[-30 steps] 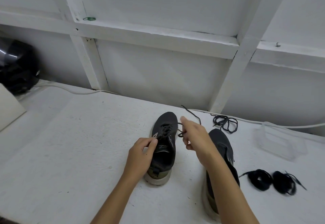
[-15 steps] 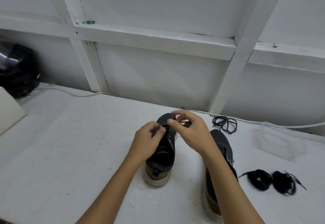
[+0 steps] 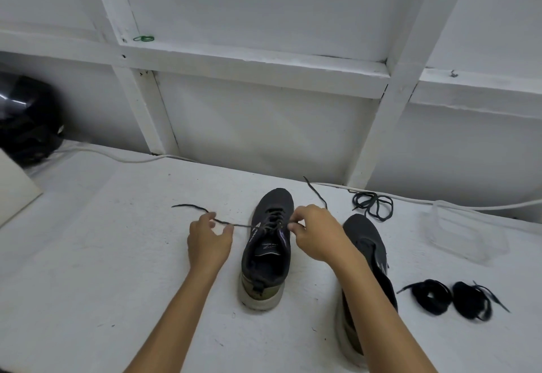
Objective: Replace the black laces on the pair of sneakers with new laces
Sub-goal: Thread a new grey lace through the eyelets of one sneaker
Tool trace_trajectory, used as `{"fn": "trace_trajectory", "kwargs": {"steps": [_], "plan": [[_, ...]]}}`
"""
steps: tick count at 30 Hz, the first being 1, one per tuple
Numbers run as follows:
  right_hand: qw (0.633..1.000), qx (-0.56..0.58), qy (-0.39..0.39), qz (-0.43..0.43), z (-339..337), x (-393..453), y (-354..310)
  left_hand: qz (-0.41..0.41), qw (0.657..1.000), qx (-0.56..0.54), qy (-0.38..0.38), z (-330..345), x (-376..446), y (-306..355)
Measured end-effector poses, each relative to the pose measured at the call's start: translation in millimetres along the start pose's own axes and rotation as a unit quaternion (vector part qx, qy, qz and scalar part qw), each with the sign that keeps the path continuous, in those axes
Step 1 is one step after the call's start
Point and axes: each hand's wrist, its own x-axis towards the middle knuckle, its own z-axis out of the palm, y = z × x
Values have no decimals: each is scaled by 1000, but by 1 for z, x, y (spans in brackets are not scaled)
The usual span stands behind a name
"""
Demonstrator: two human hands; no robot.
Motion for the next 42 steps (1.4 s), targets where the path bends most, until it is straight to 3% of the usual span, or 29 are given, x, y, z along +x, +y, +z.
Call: {"fn": "trace_trajectory", "kwargs": {"steps": [2,4,6,8,10,12,14,16,18,20,23,25,28,30,32,36,42], "plan": [[997,68,22,-16,-12,-3,-3,116,993,-27,7,-2,-6,17],[995,90,27,-31,-26,-7,-8,228,970,-25,-84,-7,-14,39],[994,90,36,-49,-36,-10,-11,305,929,43,-204,-8,-21,56],[992,108,37,-54,-43,-11,-10,337,909,107,-220,-3,-24,65],[992,112,26,-42,-50,-14,-5,291,944,70,-141,3,-24,68],[994,107,21,-28,-53,-16,1,156,985,-40,-58,5,-23,70],[994,106,21,-22,-55,-17,6,62,988,-138,-31,2,-25,67],[994,106,23,-23,-53,-18,8,115,974,-174,-90,0,-23,61],[994,104,24,-26,-52,-17,5,190,950,-148,-200,-3,-24,65],[994,99,23,-37,-51,-16,0,233,930,-105,-262,-3,-24,72],[992,108,22,-53,-51,-15,-6,231,934,-85,-258,-2,-23,81],[990,124,21,-57,-49,-16,-7,219,947,-98,-215,-1,-24,83],[991,127,25,-43,-47,-18,-2,90,959,-258,-73,-3,-14,81],[991,124,28,-33,-45,-18,2,2,944,-329,-39,-10,-3,74],[992,120,29,-33,-43,-18,4,-6,947,-307,-89,-16,-1,68],[992,114,20,-53,-36,-13,-5,87,943,-218,-234,-11,-19,69],[993,87,27,-69,-27,-8,-12,99,949,-181,-237,4,-19,72]]}}
